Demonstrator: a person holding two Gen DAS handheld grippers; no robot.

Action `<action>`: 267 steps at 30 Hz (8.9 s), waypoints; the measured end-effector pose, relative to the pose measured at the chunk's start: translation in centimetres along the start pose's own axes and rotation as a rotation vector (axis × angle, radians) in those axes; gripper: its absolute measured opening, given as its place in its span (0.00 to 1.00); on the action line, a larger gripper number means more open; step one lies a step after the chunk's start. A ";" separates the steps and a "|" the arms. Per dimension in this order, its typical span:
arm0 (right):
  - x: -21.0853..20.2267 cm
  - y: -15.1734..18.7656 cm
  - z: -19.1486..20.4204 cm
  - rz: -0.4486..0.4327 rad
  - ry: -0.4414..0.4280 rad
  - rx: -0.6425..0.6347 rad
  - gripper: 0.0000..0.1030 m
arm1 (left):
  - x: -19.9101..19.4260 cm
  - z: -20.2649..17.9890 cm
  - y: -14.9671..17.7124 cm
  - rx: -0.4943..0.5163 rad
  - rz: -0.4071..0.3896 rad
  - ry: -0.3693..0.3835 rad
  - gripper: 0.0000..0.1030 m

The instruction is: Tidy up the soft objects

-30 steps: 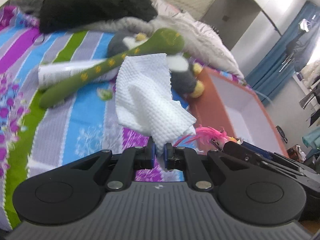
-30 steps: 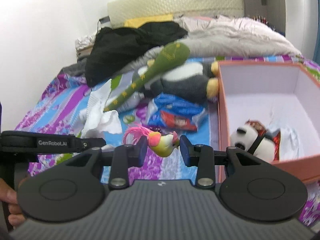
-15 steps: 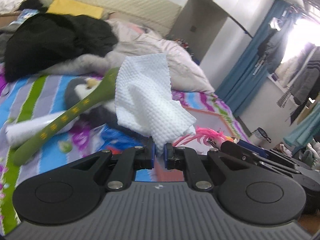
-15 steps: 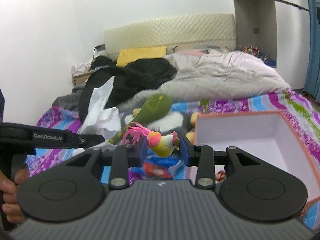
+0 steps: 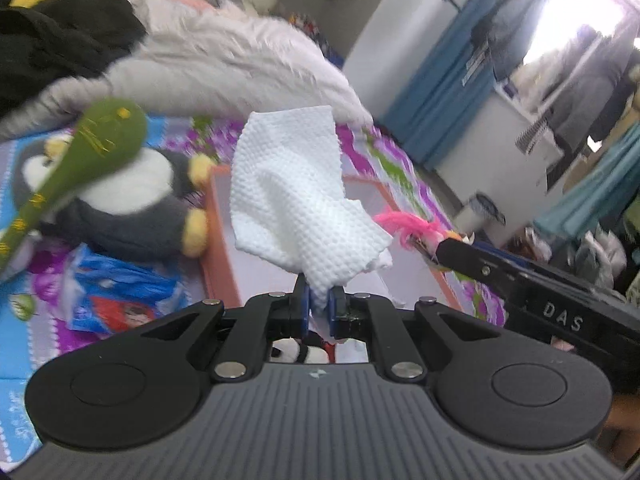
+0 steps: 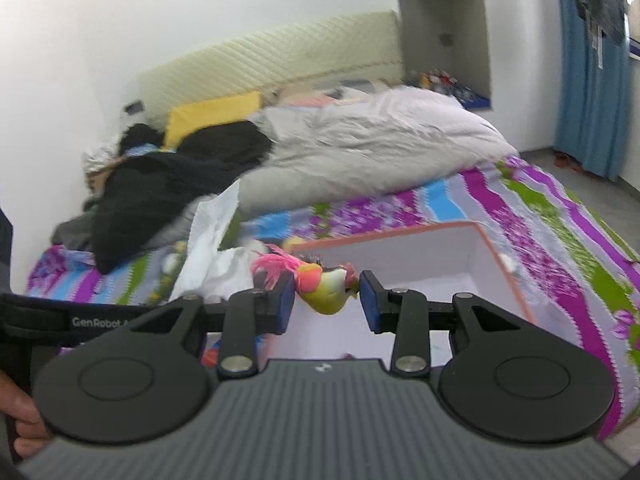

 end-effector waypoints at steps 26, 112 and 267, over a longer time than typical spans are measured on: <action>4.1 8.4 -10.5 0.269 0.151 0.131 0.46 | 12.2 -3.1 4.4 0.097 0.289 -0.080 0.58; -0.5 15.6 18.7 0.044 -0.231 -0.354 0.89 | -10.0 18.7 11.6 -0.049 -0.096 -0.285 0.58; 2.3 25.0 16.0 0.240 -0.256 -0.289 0.13 | -7.0 19.9 17.8 0.373 0.356 -0.280 0.14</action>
Point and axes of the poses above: each gripper's, at about its wrist camera, not at the fingertips, and x roughly the way its jaws point, z to its left, y to its underside, the point moved 3 cm from there along x, roughly the way its jaws point, and after that the axes turned 13 degrees about -z, right-handed, at the moved point
